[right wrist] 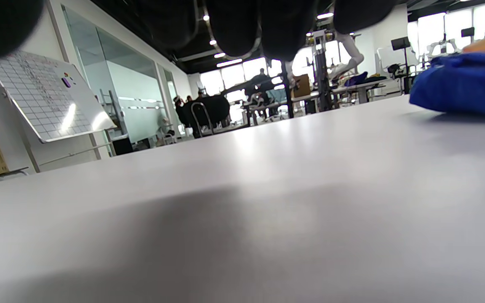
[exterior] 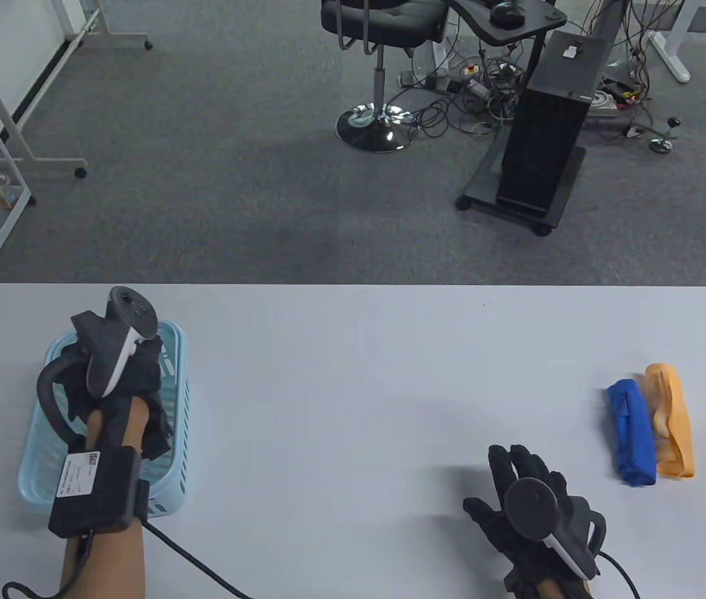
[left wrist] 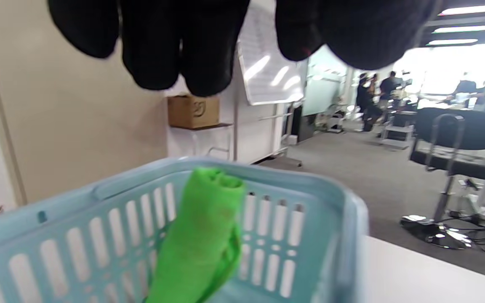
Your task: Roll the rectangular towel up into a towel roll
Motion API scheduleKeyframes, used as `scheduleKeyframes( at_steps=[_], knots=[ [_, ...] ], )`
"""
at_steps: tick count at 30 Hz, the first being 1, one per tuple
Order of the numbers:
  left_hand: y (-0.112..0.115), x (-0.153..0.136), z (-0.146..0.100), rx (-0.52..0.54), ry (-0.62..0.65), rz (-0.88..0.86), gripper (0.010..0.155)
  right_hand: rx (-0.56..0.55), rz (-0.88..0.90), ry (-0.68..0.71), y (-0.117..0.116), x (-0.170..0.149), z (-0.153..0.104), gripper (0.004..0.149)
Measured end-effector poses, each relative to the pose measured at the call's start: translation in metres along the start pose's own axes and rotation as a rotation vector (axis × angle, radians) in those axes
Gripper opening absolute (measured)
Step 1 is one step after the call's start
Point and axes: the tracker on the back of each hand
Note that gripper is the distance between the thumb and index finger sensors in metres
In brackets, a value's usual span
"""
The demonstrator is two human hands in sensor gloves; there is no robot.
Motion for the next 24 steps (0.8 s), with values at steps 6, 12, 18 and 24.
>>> scheduleKeyframes(
  at_steps=[6,12,18,24],
  knots=[
    [0.035,-0.019,0.037,-0.171,-0.036,-0.137,0.068,0.045,-0.011,-0.023,-0.005,-0.004,0.002,0.091],
    [0.066,-0.022,0.062,-0.281,-0.131,-0.093,0.078,0.100,-0.038,-0.043,-0.012,-0.008,0.005,0.091],
    [0.087,-0.013,0.078,-0.336,-0.154,-0.010,0.074,0.128,-0.041,-0.063,-0.014,-0.013,0.007,0.091],
    [0.079,0.007,0.071,-0.161,-0.130,0.097,0.043,0.135,-0.042,-0.072,-0.013,-0.013,0.006,0.091]
  ],
)
Point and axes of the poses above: the tracker on the back of each hand, its own x axis roughly to the thumb side, its own z axis roughly from the wrist to the fingertips, y = z × x, and after that the axes turned 3 degrees about -y, right-handed
